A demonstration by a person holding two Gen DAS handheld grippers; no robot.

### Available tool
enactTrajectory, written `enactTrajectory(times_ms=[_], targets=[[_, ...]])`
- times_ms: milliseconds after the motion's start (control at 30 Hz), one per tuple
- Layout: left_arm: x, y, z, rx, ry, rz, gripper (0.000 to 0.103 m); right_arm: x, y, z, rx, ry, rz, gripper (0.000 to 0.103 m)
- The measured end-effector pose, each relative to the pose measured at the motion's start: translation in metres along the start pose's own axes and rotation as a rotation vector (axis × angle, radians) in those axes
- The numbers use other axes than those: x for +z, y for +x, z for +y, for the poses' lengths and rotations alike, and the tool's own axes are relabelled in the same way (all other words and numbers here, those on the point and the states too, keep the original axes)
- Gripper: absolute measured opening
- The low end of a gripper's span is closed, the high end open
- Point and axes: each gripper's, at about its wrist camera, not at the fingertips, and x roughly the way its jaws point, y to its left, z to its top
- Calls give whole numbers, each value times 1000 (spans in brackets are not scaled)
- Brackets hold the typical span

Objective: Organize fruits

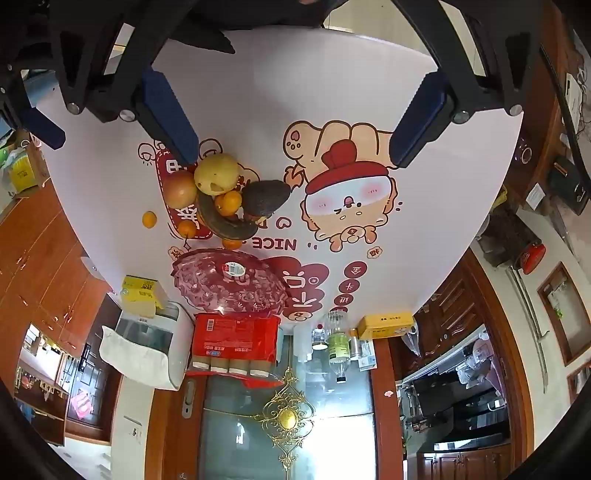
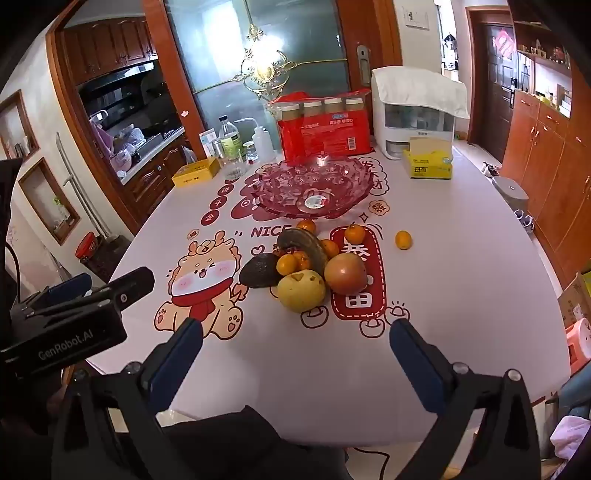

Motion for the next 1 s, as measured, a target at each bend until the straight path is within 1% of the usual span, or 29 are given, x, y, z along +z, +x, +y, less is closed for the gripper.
enactTrajectory(times_ms=[100,167,633,900,1000], targets=[[0,0,0,13,8,6,102,0,1,0,-12,-1,-2,102],[0,0,0,14,8,4,102,1,3,2,-22,-12,13,102],[0,0,-1,10,6,8,102,1,5,5,-11,-11,16,101],[-2,5,12,-3,1,25,102,1,9,16,-35,-18,28,102],[-2,6,13,6,1,22,102,0,9,15,-38,-11,36,102]])
